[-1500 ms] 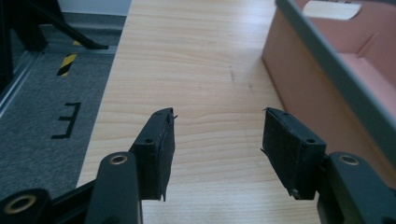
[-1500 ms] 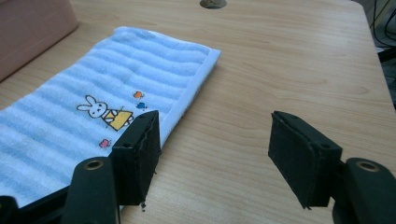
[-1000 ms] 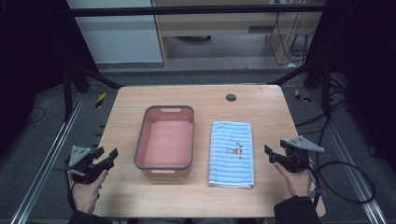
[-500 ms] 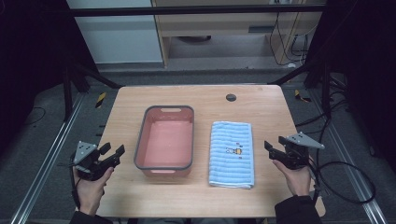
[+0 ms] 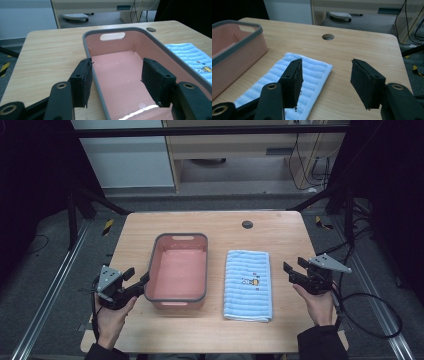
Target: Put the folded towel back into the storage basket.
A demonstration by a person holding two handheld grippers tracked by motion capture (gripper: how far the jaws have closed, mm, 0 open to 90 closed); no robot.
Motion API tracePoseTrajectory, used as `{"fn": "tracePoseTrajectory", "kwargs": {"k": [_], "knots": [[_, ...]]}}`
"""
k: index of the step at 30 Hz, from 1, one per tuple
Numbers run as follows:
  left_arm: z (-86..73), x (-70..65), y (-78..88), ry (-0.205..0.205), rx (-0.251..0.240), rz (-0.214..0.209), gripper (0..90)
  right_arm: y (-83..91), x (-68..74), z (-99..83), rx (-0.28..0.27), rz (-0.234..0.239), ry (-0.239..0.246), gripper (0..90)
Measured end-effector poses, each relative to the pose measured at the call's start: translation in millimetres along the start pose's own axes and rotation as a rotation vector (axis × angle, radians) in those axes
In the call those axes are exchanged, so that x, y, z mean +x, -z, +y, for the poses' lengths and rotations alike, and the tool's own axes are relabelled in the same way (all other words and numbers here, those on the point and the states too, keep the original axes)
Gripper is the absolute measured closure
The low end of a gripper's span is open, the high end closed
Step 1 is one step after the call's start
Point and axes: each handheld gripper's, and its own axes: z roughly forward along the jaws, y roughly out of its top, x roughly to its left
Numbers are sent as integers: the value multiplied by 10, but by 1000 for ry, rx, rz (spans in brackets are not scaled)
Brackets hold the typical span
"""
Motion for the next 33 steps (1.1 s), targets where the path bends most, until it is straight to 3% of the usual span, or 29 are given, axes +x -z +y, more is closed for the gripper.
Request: {"fn": "tracePoseTrajectory", "kwargs": {"k": [6,13,27,33], "knots": [[60,-135,-56,-7,-5,-25,417,41,-28,115,-33,20,-13,429],[115,-303,-123,-13,-19,-54,416,23,-14,193,-32,26,-6,432],[173,-792,-313,-74,-13,-137,419,-130,55,328,-19,27,14,453],[165,-917,-365,-88,-9,-160,420,-155,72,372,-27,37,21,464]]}}
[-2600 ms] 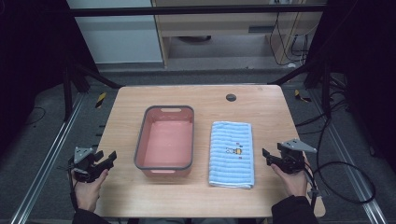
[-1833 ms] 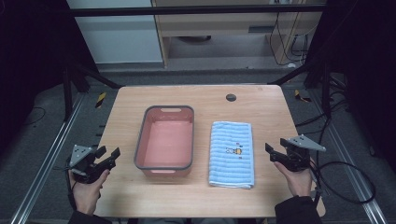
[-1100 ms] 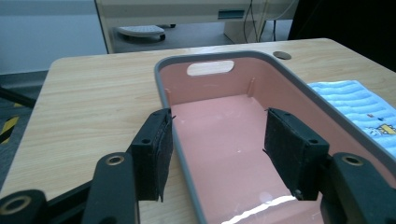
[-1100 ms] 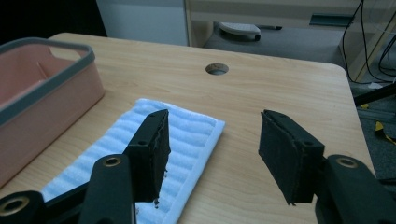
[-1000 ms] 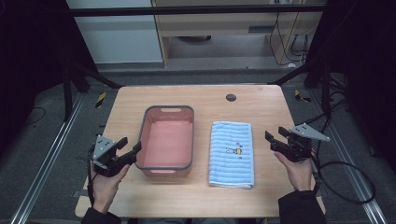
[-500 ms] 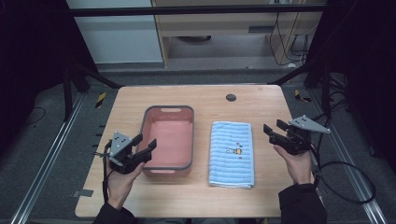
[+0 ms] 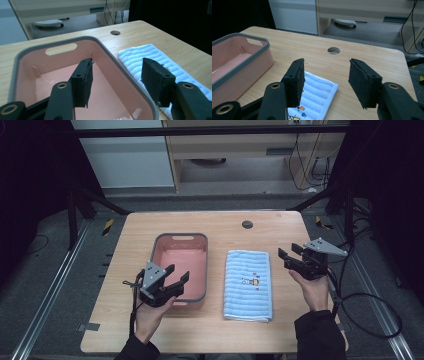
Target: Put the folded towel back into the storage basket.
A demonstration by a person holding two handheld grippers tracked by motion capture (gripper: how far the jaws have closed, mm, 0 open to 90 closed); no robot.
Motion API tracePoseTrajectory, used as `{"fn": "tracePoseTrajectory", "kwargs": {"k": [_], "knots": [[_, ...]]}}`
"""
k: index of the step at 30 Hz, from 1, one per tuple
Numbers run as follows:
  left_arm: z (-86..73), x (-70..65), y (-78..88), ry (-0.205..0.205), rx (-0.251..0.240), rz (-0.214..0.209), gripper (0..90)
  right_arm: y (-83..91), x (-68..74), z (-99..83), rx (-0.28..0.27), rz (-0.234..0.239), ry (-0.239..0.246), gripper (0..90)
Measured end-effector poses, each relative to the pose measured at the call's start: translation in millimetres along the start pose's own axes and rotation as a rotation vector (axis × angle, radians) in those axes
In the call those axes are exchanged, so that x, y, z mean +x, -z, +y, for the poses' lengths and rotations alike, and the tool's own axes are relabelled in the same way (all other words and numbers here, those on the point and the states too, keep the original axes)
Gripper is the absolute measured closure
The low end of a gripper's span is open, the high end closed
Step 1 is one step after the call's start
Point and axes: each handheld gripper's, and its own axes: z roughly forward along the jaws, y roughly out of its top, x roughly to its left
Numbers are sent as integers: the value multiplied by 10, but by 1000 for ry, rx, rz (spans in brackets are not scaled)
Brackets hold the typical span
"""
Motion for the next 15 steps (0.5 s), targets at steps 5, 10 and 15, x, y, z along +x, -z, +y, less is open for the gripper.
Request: {"fn": "tracePoseTrajectory", "kwargs": {"k": [5,10,15], "knots": [[-8,-71,-49,-19,10,-9,420,-45,13,42,-9,9,-4,472],[-3,-162,-95,-23,8,-34,423,-137,18,70,-4,18,-4,478],[-23,-267,-161,-42,23,-51,425,-199,19,84,6,21,-2,479]]}}
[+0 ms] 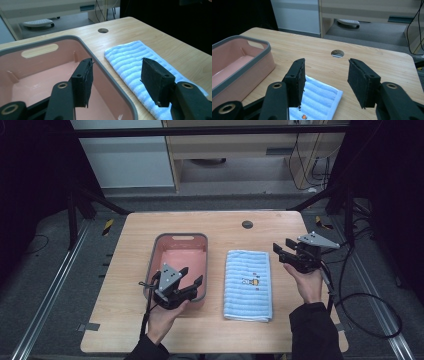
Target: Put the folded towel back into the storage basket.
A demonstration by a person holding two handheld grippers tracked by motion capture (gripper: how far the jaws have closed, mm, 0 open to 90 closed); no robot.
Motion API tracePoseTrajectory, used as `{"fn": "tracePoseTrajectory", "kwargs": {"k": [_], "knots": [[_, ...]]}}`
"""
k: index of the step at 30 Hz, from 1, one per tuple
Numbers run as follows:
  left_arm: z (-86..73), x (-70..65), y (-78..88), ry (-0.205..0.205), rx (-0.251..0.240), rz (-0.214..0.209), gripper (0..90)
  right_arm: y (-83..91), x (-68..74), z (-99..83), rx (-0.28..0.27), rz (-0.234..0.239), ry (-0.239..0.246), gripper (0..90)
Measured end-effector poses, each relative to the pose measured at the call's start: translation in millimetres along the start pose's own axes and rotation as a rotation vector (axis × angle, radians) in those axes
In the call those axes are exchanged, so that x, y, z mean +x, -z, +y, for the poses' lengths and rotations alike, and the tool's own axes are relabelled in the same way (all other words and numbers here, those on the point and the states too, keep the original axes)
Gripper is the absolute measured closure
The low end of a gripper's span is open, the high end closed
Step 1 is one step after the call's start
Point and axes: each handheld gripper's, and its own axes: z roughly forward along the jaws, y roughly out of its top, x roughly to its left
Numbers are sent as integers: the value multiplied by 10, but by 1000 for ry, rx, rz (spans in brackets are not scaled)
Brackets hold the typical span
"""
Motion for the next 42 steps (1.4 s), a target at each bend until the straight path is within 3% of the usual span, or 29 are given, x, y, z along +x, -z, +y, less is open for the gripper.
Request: {"fn": "tracePoseTrajectory", "kwargs": {"k": [19,25,33,42], "knots": [[-75,-413,-311,-54,45,-85,439,-291,-87,-132,46,5,-32,472],[-113,-511,-382,-52,52,-105,454,-388,-113,-188,64,5,-30,464],[-203,-646,-489,-70,75,-104,468,-521,-125,-307,106,12,-21,456],[-319,-691,-550,-72,98,-93,480,-591,-91,-355,135,20,-8,454]]}}
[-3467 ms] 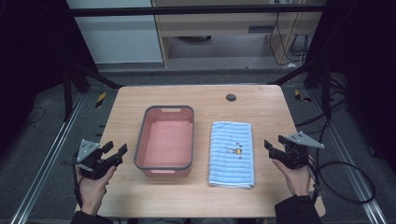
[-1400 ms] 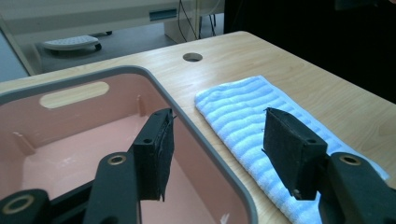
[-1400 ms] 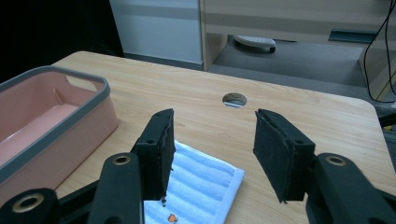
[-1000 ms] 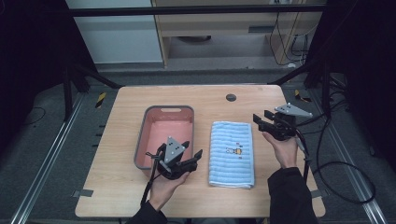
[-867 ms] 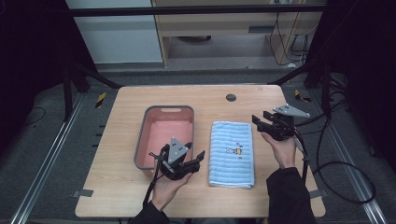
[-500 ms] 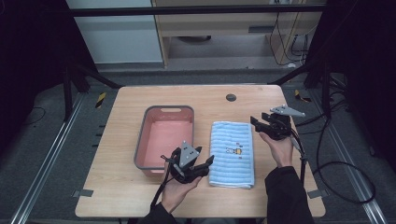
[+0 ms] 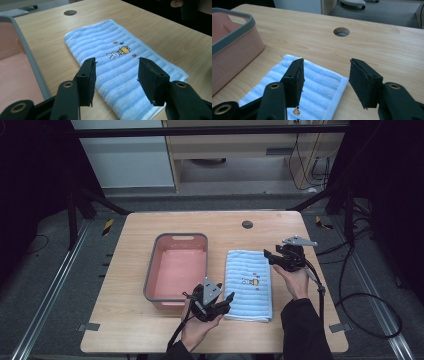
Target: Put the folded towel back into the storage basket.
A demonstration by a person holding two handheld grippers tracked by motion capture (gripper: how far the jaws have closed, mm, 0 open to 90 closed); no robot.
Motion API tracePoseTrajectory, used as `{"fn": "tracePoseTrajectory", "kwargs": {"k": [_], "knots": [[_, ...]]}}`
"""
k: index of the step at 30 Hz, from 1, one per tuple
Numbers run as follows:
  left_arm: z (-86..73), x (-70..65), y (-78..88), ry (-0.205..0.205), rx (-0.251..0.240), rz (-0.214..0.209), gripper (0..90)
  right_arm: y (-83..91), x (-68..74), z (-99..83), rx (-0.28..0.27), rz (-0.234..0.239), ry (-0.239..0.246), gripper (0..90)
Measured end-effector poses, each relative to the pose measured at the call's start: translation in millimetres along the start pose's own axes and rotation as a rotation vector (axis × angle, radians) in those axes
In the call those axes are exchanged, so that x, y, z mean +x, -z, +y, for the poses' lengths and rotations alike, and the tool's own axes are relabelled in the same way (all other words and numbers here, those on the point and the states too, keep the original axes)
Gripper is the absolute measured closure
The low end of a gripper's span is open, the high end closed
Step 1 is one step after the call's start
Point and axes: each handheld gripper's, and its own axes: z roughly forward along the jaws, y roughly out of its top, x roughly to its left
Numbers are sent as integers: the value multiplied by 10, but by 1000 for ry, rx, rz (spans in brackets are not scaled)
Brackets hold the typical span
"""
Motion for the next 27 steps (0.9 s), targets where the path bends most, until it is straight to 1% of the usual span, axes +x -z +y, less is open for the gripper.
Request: {"fn": "tracePoseTrajectory", "kwargs": {"k": [1,3,4,7,8,9,10,12,13,16,18,20,24,26,27], "knots": [[-13,-1,-7,-2,7,1,480,-9,-3,-11,-4,3,4,455],[-41,-8,-26,-1,13,1,483,-28,-12,-51,0,13,-19,456],[-57,-14,-38,-3,19,0,485,-58,-36,-105,18,3,-19,456],[-98,-23,-75,-1,30,7,489,-82,-50,-141,33,2,-20,455],[-112,-28,-87,2,34,9,491,-104,-54,-159,41,-1,-8,455],[-127,-31,-99,-5,42,11,493,-120,-56,-174,37,0,-5,455],[-152,-45,-118,-13,52,16,494,-133,-58,-188,40,7,-13,456],[-176,-56,-136,-18,59,15,496,-177,-68,-235,51,4,-15,456],[-191,-60,-149,-15,60,7,496,-212,-87,-272,73,-6,-17,457],[-227,-68,-184,-8,69,1,498,-233,-108,-301,81,-10,-15,460],[-252,-73,-209,-4,76,-2,501,-252,-118,-329,92,-7,-31,461],[-275,-78,-229,-2,83,-1,503,-279,-126,-354,105,-13,-18,463],[-328,-81,-259,15,97,1,511,-337,-103,-386,123,3,-24,468],[-355,-77,-276,15,116,17,514,-389,-87,-412,139,5,-22,469],[-367,-70,-282,21,120,18,518,-408,-78,-422,149,6,-21,469]]}}
